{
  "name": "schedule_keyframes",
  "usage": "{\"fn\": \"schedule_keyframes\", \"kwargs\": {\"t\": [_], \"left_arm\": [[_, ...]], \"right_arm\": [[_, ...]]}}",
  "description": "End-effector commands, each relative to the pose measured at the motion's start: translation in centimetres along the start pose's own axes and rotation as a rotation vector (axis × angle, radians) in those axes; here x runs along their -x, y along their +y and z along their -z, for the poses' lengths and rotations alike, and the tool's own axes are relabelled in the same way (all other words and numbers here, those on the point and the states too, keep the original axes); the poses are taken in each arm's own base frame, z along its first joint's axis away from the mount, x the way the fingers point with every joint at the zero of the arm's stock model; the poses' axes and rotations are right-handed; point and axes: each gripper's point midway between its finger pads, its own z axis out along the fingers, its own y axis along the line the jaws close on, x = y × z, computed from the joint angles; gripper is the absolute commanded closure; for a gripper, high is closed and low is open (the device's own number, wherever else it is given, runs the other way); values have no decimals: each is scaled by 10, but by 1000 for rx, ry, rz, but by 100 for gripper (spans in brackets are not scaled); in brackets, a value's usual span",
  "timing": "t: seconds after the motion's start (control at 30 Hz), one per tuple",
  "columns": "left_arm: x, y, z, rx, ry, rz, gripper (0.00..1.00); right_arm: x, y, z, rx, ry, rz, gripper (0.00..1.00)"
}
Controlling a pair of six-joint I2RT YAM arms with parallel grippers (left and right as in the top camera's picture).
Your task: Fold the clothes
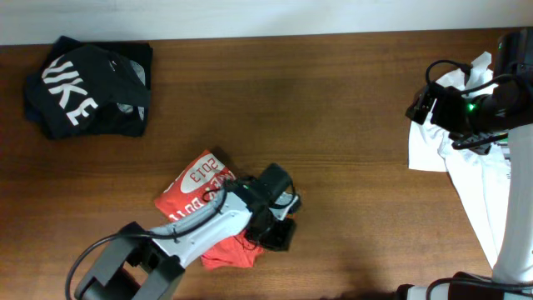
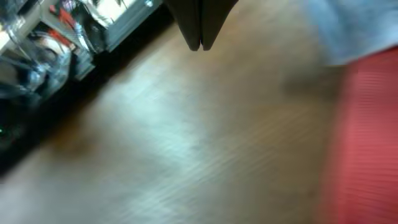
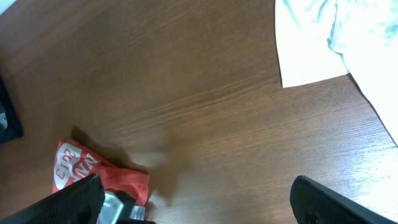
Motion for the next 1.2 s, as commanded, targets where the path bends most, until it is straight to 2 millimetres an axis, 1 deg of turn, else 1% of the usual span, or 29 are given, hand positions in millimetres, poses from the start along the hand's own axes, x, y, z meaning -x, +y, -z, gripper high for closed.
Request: {"fn": "schedule_keyframes", "kwargs": {"t": [0.0, 0.03, 0.07, 0.1, 0.13, 0.17, 0.2, 0.23, 0.27, 0.3, 0.33, 0.4, 0.47, 0.57, 0.6, 0.67, 0.73, 0.8, 0.83, 0.87, 0.9, 0.93, 0.97, 1.0, 1.03, 1.07, 1.1, 1.13, 1.17], "left_arm": [[7, -41, 19, -106, -2, -136, 100], [16, -35, 37, -10, -41, -131, 100], [28, -10, 73, 202, -110, -61, 100], [33, 17, 106, 376, -171, 53, 100], [36, 53, 151, 571, -247, 179, 99], [39, 75, 171, 627, -279, 240, 99], [38, 91, 175, 619, -276, 301, 99], [31, 110, 170, 615, -240, 364, 99], [23, 122, 155, 608, -193, 388, 99], [20, 127, 139, 590, -168, 394, 99], [17, 131, 113, 536, -133, 397, 99], [12, 126, 75, 406, -76, 391, 99], [12, 109, 51, 273, -62, 336, 100], [6, 89, 36, 268, -32, 257, 99], [3, 77, 30, 273, -15, 208, 100], [4, 64, 27, 259, -10, 168, 100], [14, 41, 31, 202, -21, 134, 99], [27, 28, 44, 180, -46, 99, 100], [45, 30, 69, 254, -101, 79, 92], [55, 38, 87, 312, -140, 95, 64], [72, 55, 120, 374, -204, 99, 2], [80, 63, 134, 376, -230, 93, 1], [91, 98, 163, 381, -291, 143, 1], [92, 118, 174, 388, -307, 174, 1], [89, 156, 186, 353, -311, 253, 1], [90, 162, 185, 242, -305, 213, 1], [92, 162, 184, 134, -309, 158, 1], [91, 173, 177, 40, -297, 143, 1], [89, 185, 169, 29, -276, 172, 1]], "right_arm": [[2, 1, 4, 4, -15, 10, 1], [2, 1, 4, 4, -15, 10, 1], [2, 1, 4, 4, -15, 11, 1], [2, 1, 4, 4, -15, 11, 1], [2, 1, 5, 4, -16, 11, 1], [2, 1, 5, 4, -16, 11, 1], [2, 1, 4, 4, -15, 10, 1], [2, 1, 4, 4, -15, 11, 1], [2, 1, 4, 4, -16, 10, 1], [2, 1, 4, 4, -15, 10, 1], [2, 1, 5, 4, -16, 10, 1], [2, 1, 4, 4, -15, 11, 1], [2, 1, 5, 4, -16, 10, 1], [2, 1, 4, 4, -15, 11, 1], [2, 1, 4, 4, -15, 10, 1], [2, 1, 4, 4, -15, 11, 1], [2, 1, 4, 4, -15, 11, 1], [2, 1, 4, 4, -15, 11, 1], [2, 1, 4, 4, -15, 10, 1], [2, 1, 5, 4, -16, 10, 1], [2, 1, 4, 4, -15, 11, 1], [2, 1, 4, 4, -15, 10, 1], [2, 1, 5, 4, -16, 10, 1], [2, 1, 4, 4, -15, 11, 1], [2, 1, 4, 4, -15, 10, 1], [2, 1, 4, 4, -15, 10, 1], [2, 1, 4, 4, -15, 11, 1], [2, 1, 4, 4, -15, 11, 1], [2, 1, 5, 4, -16, 10, 1]]}}
